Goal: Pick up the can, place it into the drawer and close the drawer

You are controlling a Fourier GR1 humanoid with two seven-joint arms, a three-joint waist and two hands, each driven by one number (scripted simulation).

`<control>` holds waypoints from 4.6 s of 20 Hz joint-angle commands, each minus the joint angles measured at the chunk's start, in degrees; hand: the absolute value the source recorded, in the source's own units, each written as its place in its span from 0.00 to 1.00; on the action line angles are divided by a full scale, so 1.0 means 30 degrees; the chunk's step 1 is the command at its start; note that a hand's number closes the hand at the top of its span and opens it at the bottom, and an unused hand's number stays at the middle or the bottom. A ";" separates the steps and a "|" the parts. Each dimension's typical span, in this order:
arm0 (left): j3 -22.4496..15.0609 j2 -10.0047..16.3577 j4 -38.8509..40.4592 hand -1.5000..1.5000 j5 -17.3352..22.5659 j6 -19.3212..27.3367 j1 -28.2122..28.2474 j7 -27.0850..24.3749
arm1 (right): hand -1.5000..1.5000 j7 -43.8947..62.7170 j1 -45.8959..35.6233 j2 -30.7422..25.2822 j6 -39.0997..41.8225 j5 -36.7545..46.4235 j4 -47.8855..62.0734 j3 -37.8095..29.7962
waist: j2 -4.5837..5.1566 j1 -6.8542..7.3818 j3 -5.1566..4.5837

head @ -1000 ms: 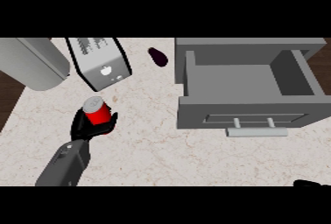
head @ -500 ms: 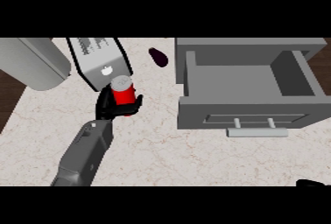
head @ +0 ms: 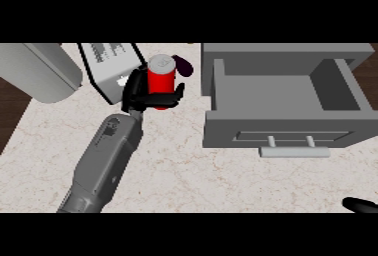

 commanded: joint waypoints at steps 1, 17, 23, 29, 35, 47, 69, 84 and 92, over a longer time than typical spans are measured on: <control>-0.1296 -0.0067 -0.2356 1.00 0.1020 0.1355 -0.1616 0.3022 | 0.00 -0.0196 -0.0349 -0.0392 0.0216 -0.0444 0.0822 -0.0526 | 0.0011 -0.0069 0.0004; -0.2901 -0.0070 -0.0414 1.00 0.1175 0.5234 -0.9476 0.8237 | 0.00 -0.0216 0.0193 -0.0124 0.0411 -0.0662 -0.0541 -0.0355 | 0.0125 -0.0474 0.0005; -0.3437 -0.0070 0.2905 1.00 0.2180 0.5565 -1.2440 0.7986 | 0.00 0.0731 -0.0930 -0.0232 -0.0236 -0.0045 -0.0386 0.0098 | 0.0238 -0.0718 0.0009; -0.4269 -0.0071 0.5440 1.00 0.3276 0.6420 -1.4743 0.8134 | 0.00 0.0869 -0.0814 -0.0352 -0.0015 -0.0448 -0.0812 0.0012 | 0.0309 -0.1222 0.0023; -0.5216 -0.0070 0.7093 1.00 0.4615 0.6841 -1.5441 0.7021 | 0.00 0.0457 -0.1453 -0.0717 0.0089 -0.0928 0.0252 -0.0511 | 0.0366 -0.1333 0.0035; -0.6776 -0.0071 0.8901 0.00 0.5864 0.9729 -1.7027 0.6699 | 0.00 0.1742 -0.2035 -0.0943 -0.0229 -0.0344 -0.0339 0.0242 | 0.0399 -0.1743 0.0041; -0.6391 -0.0071 0.9621 0.00 0.8915 1.0625 -1.7099 0.4120 | 0.00 -0.2898 -0.6527 -0.4240 -0.0065 1.1636 0.5250 0.6171 | 0.0651 -0.1031 0.0029; -0.6221 0.0353 0.9554 0.00 0.8429 0.9383 -1.6843 0.4458 | 0.00 -0.6728 -1.0248 -0.2822 -0.5420 1.8631 1.7376 0.8838 | 0.0340 0.0143 0.0019; -0.6243 0.1652 0.8676 0.00 0.7789 0.9129 -1.5808 0.4975 | 0.00 -0.7612 -1.3564 -0.1639 -0.8874 2.0371 2.4314 0.8056 | 0.0270 0.0528 0.0013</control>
